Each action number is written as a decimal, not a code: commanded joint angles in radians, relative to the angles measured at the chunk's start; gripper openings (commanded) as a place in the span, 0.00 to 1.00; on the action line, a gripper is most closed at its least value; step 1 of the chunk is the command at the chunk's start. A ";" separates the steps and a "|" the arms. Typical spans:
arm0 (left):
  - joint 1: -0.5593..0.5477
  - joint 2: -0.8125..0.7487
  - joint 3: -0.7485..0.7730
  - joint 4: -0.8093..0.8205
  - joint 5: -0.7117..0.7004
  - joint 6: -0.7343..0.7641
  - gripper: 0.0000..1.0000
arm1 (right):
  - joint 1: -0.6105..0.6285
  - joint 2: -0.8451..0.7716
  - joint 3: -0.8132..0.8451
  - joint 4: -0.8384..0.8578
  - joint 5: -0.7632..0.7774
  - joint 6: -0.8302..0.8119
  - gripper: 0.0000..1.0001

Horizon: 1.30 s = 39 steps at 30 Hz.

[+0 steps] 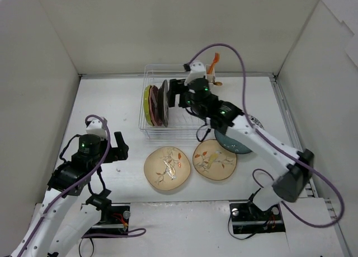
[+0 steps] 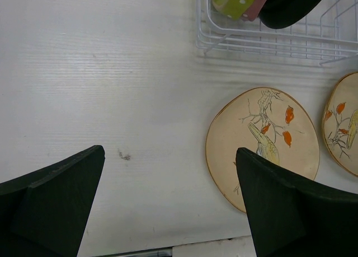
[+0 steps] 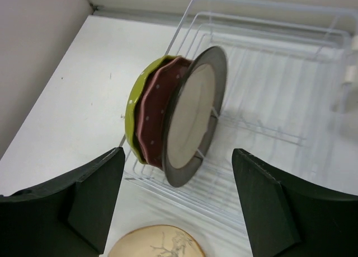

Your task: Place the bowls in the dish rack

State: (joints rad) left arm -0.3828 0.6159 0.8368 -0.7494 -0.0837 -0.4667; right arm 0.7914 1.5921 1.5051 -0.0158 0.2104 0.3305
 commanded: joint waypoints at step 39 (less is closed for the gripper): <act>-0.656 1.019 0.336 0.983 0.013 -0.731 0.89 | -0.201 -0.709 -0.056 -0.682 0.110 -0.068 0.79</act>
State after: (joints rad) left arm -1.0115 1.5402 1.0447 0.1020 -0.0071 -1.1362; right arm 0.6006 0.8829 1.3903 -0.6582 0.3470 0.2874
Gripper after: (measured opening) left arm 0.893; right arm 0.785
